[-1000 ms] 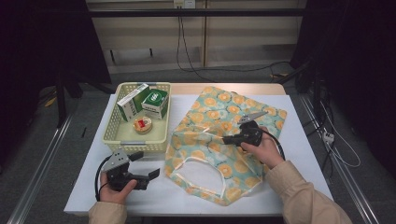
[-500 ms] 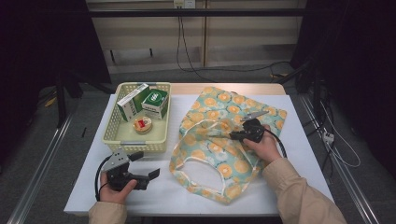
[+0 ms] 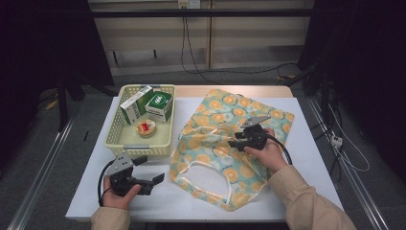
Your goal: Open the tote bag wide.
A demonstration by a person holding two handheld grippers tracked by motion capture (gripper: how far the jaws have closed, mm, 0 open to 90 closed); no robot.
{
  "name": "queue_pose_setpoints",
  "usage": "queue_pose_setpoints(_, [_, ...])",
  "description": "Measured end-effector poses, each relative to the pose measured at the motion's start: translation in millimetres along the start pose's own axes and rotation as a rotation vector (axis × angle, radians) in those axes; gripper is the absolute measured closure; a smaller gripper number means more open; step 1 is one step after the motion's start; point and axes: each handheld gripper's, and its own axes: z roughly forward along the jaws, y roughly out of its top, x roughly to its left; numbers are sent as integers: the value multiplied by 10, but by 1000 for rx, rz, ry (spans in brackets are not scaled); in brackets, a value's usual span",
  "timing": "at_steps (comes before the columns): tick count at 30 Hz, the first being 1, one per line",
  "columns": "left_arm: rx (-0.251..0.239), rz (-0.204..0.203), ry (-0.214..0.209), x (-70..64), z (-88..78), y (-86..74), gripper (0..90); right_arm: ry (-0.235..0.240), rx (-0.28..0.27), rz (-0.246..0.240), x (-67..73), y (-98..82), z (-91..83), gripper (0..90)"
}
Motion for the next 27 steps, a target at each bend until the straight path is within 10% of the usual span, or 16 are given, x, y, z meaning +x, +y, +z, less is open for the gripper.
queue_pose_setpoints(15, [6,1,-1,-1,4,-2,43,61,62,-80,227,-102,161,464])
queue_pose_setpoints(22, [6,5,-1,-4,4,1,43,46,59,-92,162,-103,139,806])
queue_pose_setpoints(27, [4,5,-2,-2,2,0,43,34,58,-71,122,-105,137,893])
